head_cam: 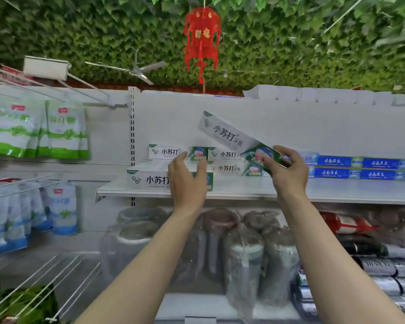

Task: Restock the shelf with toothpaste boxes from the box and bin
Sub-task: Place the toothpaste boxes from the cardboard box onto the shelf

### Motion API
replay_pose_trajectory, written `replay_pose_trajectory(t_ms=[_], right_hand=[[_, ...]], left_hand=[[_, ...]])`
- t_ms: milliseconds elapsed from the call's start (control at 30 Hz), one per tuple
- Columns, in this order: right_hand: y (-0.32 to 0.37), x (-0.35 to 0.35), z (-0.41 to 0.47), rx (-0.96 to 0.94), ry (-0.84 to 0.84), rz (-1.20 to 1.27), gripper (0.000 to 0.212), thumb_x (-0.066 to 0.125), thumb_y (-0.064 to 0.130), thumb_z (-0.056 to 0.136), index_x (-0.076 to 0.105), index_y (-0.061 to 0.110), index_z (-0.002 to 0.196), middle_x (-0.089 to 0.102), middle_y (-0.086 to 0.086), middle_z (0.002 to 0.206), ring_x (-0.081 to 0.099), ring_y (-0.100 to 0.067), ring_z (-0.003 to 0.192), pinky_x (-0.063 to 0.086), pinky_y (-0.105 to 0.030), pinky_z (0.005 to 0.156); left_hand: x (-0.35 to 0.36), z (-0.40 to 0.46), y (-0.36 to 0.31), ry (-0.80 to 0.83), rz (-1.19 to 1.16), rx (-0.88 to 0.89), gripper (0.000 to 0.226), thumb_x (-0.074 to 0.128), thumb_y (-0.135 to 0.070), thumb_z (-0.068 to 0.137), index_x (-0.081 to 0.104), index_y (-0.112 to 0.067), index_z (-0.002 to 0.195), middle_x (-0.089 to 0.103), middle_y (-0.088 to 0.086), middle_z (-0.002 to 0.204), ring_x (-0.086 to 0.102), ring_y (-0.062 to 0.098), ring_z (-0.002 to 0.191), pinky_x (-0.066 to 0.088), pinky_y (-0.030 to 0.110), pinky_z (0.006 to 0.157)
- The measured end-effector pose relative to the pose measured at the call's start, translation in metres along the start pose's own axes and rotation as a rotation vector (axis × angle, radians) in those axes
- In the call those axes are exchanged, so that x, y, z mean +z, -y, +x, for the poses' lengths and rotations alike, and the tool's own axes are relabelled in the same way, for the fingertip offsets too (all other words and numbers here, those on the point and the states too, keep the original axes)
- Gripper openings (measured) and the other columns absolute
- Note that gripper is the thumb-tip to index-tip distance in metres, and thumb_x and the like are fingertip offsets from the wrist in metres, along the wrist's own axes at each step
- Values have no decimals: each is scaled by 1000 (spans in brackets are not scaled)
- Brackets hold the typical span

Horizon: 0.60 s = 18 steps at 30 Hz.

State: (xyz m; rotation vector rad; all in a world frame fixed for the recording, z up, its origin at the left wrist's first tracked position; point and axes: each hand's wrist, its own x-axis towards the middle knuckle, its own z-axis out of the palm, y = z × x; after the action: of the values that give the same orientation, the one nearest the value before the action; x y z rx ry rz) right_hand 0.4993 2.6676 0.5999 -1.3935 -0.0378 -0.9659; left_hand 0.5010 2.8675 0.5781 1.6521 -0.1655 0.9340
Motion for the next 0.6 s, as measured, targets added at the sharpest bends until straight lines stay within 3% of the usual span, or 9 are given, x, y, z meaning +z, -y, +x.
replay_pose_trajectory(t_ms=[100, 167, 233, 367, 467, 600], right_hand=[[-1, 28, -3, 3, 160, 36, 39, 93, 26, 66, 74, 36, 98, 73, -9, 108, 73, -22, 99, 60, -41, 88], [-4, 48, -9, 33, 272, 64, 40, 89, 13, 73, 73, 24, 108, 72, -12, 106, 73, -22, 94, 60, -28, 76], [-7, 67, -14, 67, 337, 61, 40, 84, 6, 78, 70, 14, 115, 71, -13, 100, 69, -16, 81, 53, -17, 64], [-15, 93, -10, 99, 403, 14, 36, 78, 2, 83, 70, 15, 115, 70, -16, 96, 67, -10, 70, 51, -15, 62], [-17, 107, -5, 118, 419, -3, 38, 75, -2, 85, 69, 13, 119, 67, -10, 88, 67, -5, 62, 52, -15, 59], [-20, 122, 3, 151, 427, -4, 41, 71, -4, 88, 66, 15, 124, 68, -6, 87, 70, -9, 65, 55, -20, 58]], left_hand=[[-27, 23, 15, -122, 88, -40, 65, 59, -42, 97, 34, -12, 150, 36, 7, 154, 35, 26, 142, 30, 45, 117], [-45, 42, 25, -147, 176, -54, 73, 60, -40, 97, 26, -9, 154, 30, 10, 159, 31, 30, 145, 27, 46, 118], [-59, 58, 33, -132, 280, -74, 80, 60, -38, 97, 18, -7, 157, 24, 12, 162, 25, 31, 148, 21, 47, 122], [-77, 82, 44, -62, 458, -77, 83, 58, -35, 97, 11, -4, 158, 19, 15, 164, 18, 28, 151, 11, 44, 124], [-82, 95, 51, 19, 533, -128, 75, 56, -36, 98, 20, -3, 155, 36, 17, 156, 36, 35, 142, 21, 48, 121], [-83, 110, 59, 75, 643, -113, 50, 51, -35, 98, 45, -3, 135, 56, 16, 135, 52, 36, 123, 32, 49, 113]])
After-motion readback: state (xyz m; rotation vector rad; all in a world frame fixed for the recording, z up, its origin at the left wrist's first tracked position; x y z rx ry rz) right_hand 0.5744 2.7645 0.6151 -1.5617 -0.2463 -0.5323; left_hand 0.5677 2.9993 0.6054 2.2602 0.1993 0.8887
